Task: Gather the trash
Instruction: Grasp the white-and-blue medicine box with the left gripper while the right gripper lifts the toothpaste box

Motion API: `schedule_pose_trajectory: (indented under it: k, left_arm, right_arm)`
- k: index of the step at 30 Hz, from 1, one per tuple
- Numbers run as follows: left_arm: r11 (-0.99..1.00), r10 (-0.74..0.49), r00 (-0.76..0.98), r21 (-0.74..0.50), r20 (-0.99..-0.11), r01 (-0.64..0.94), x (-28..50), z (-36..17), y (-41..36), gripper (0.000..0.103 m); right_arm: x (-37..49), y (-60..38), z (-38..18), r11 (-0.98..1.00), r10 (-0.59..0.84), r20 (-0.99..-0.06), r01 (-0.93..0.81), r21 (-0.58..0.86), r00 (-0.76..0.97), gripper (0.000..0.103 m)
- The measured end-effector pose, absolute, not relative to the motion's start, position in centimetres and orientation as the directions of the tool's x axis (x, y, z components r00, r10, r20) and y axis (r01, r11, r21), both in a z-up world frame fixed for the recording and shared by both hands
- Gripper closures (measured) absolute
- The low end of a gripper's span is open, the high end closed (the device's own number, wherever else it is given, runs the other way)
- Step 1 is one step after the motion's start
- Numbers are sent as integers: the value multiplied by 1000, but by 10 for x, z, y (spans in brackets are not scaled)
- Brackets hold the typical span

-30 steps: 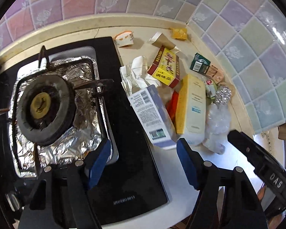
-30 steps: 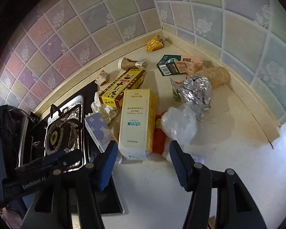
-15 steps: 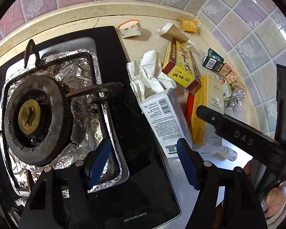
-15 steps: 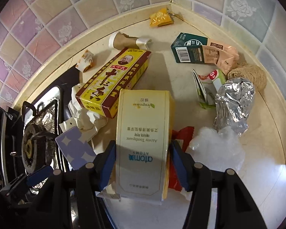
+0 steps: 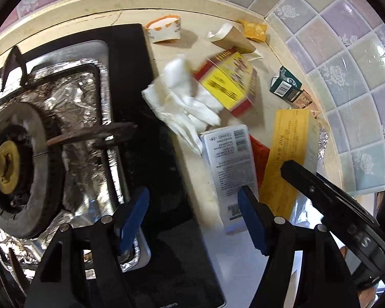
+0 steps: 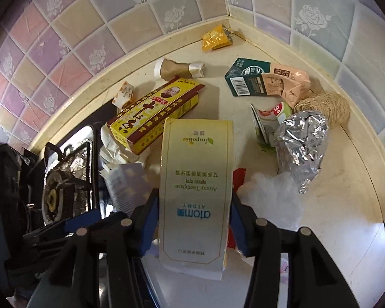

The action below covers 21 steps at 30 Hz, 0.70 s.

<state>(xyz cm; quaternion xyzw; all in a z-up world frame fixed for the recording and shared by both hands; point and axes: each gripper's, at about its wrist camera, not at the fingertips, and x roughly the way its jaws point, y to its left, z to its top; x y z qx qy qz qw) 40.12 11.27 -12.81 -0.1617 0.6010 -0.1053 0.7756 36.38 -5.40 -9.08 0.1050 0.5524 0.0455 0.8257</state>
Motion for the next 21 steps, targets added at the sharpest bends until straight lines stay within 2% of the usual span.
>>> schedule_pose_trajectory:
  k: [11,18,19,20,21]
  left_arm:
    - [930,-356,243,-368,-902,-3,414,-123,91,33]
    - [946,-317,207,-323,-926,2,422,-133,77,33]
    - [947,-315,205,-320,-927,9,422,-133,75,37]
    - [948,-315,204,-318,-927,17,421,-134,74,57]
    - [946,-322,197,-324,-926,25,421,-135,73,66]
  right_arm:
    - [352,-68,-69,966,202,-875,55,251,440,52]
    - [340,-87,-65,930,297,-836,58,363,461,52]
    - [337,-92,-64,914,331,-818,56,402,470,52]
    - [335,-97,-64,898,362,-802,54,437,476,52]
    - [332,-103,-64,873,401,-779,56,484,481,52]
